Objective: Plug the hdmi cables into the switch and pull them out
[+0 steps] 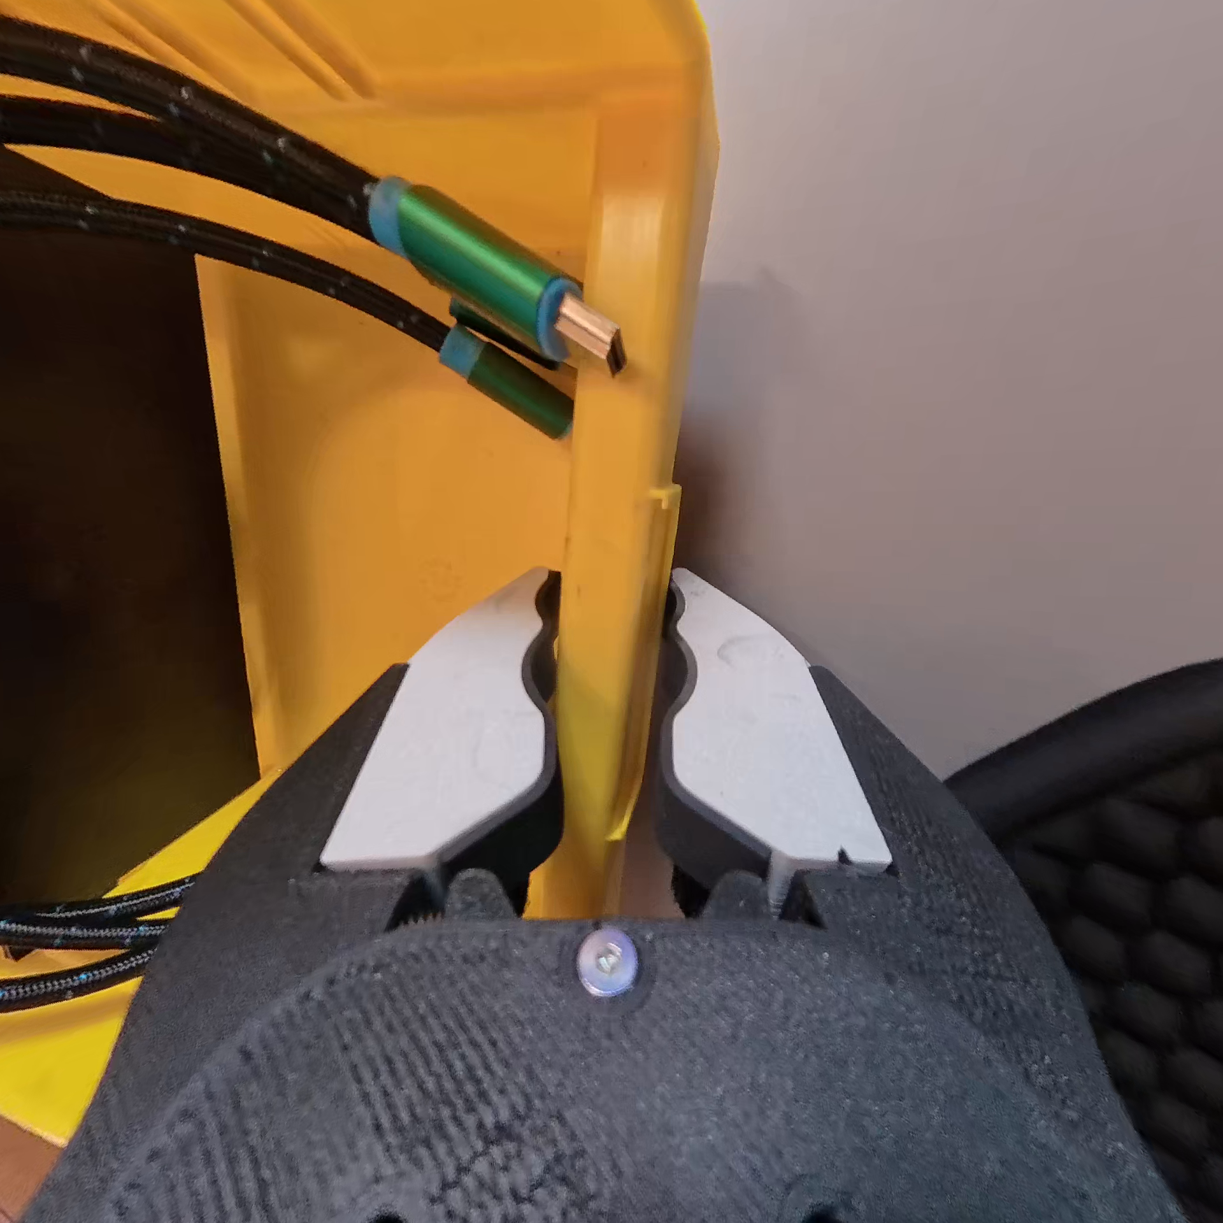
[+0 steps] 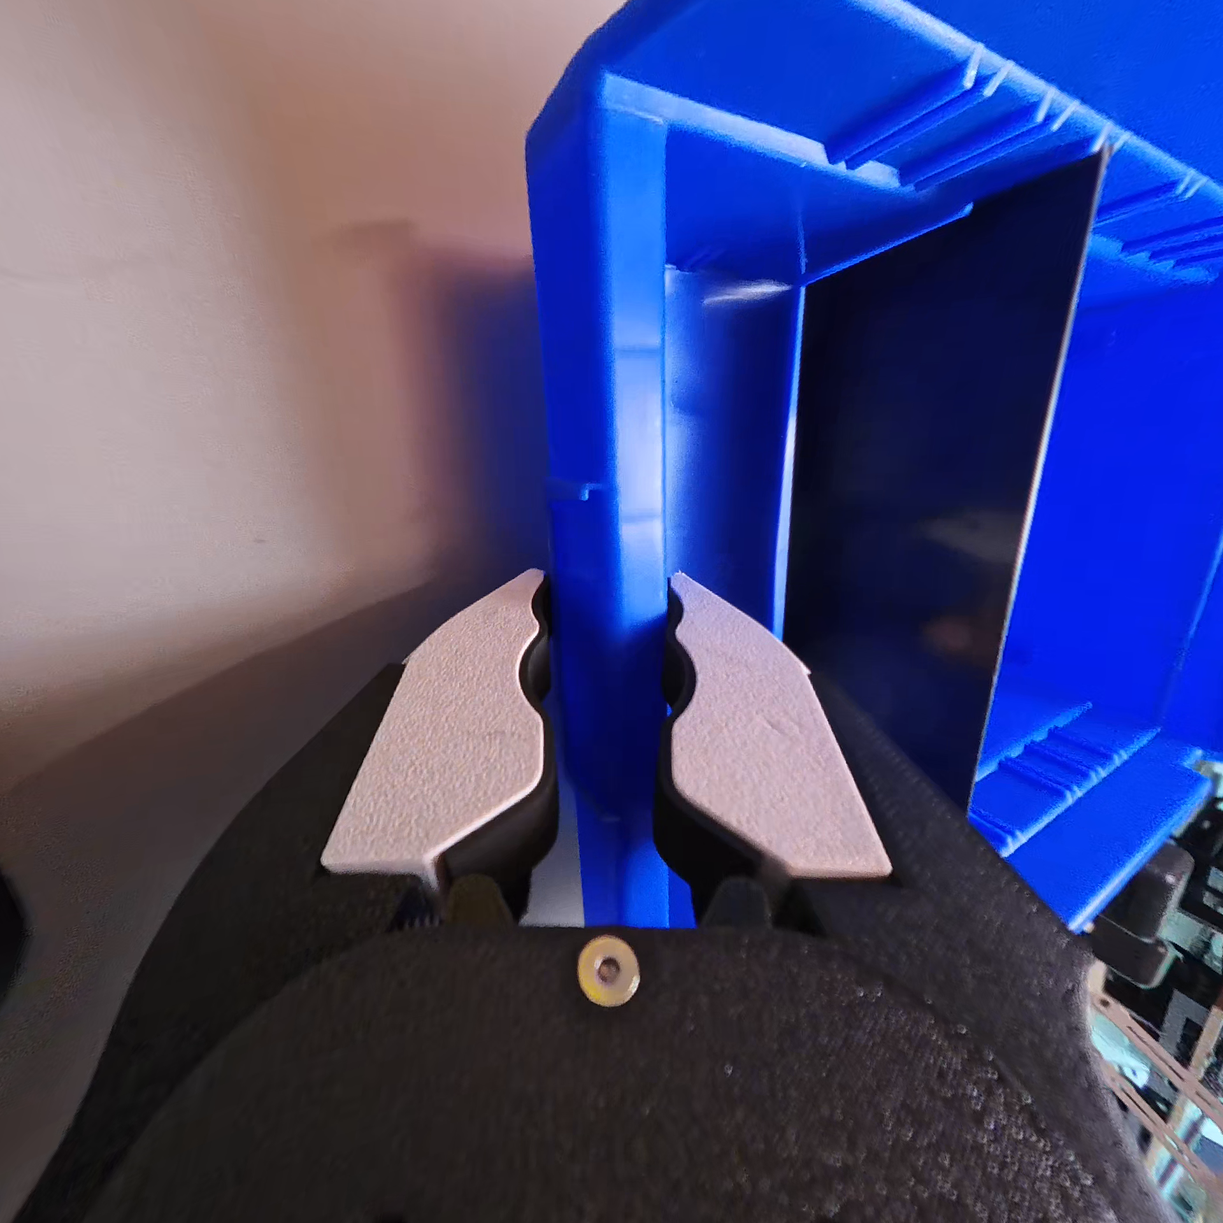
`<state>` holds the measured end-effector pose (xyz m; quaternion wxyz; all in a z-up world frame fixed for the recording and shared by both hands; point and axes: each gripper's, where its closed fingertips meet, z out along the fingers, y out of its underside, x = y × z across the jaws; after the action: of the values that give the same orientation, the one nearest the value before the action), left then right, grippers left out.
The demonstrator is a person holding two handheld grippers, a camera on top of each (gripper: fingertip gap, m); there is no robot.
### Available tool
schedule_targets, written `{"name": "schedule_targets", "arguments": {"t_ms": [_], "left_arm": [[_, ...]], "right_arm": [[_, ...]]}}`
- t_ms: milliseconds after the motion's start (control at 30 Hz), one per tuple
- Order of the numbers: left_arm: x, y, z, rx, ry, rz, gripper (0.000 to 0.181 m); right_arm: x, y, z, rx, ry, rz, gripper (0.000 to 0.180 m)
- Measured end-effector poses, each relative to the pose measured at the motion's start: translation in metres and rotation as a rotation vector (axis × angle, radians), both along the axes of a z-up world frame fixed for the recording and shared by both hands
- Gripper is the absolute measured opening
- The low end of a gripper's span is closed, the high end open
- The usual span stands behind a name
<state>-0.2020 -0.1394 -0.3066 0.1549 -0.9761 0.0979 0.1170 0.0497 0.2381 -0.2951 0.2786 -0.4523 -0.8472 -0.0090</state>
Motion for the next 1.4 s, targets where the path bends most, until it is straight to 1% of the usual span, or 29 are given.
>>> {"name": "schedule_targets", "arguments": {"t_ms": [100,167,233,333,433,533,633,700,767,833,967,1100,1233,1333,1400], "left_arm": [[-0.01,0.005,0.0,0.008,0.014,-0.001,0.03],[-0.018,0.009,0.001,0.021,0.029,0.003,0.03],[-0.026,0.011,0.001,0.038,0.047,0.015,0.032],[-0.028,0.013,0.013,0.101,0.023,0.032,0.041],[-0.023,0.018,0.047,0.245,-0.062,0.05,0.041],[-0.03,0.022,0.094,0.408,-0.14,0.086,0.041],[-0.06,0.024,0.135,0.51,-0.105,0.142,0.04],[-0.088,0.025,0.156,0.518,-0.044,0.176,0.04],[-0.117,0.029,0.17,0.491,0.024,0.204,0.039],[-0.144,0.035,0.175,0.429,0.076,0.209,0.04],[-0.186,0.057,0.167,0.255,0.168,0.194,0.043],[-0.212,0.081,0.145,0.078,0.171,0.171,0.047],[-0.228,0.089,0.114,-0.152,0.17,0.116,0.048],[-0.235,0.092,0.094,-0.276,0.168,0.101,0.045],[-0.232,0.095,0.082,-0.331,0.128,0.095,0.038]], "right_arm": [[-0.001,0.018,0.0,0.005,0.013,-0.04,0.038],[-0.003,0.016,0.008,-0.036,0.042,-0.06,0.044],[-0.008,0.002,0.027,-0.119,0.121,-0.064,0.046],[-0.025,-0.036,0.067,-0.313,0.33,-0.061,0.047],[-0.046,-0.075,0.103,-0.517,0.552,-0.05,0.045],[-0.067,-0.108,0.124,-0.697,0.747,-0.05,0.044],[-0.083,-0.127,0.121,-0.775,0.854,-0.056,0.043],[-0.088,-0.133,0.109,-0.784,0.87,-0.05,0.043],[-0.089,-0.139,0.1,-0.789,0.866,-0.028,0.042],[-0.087,-0.14,0.094,-0.794,0.86,-0.005,0.04],[-0.085,-0.14,0.087,-0.848,0.84,-0.008,0.037],[-0.083,-0.139,0.081,-0.828,0.828,0.003,0.034],[-0.083,-0.144,0.076,-0.844,0.791,0.023,0.032],[-0.084,-0.148,0.076,-0.852,0.773,0.041,0.031],[-0.084,-0.149,0.075,-0.849,0.761,0.047,0.03]]}}
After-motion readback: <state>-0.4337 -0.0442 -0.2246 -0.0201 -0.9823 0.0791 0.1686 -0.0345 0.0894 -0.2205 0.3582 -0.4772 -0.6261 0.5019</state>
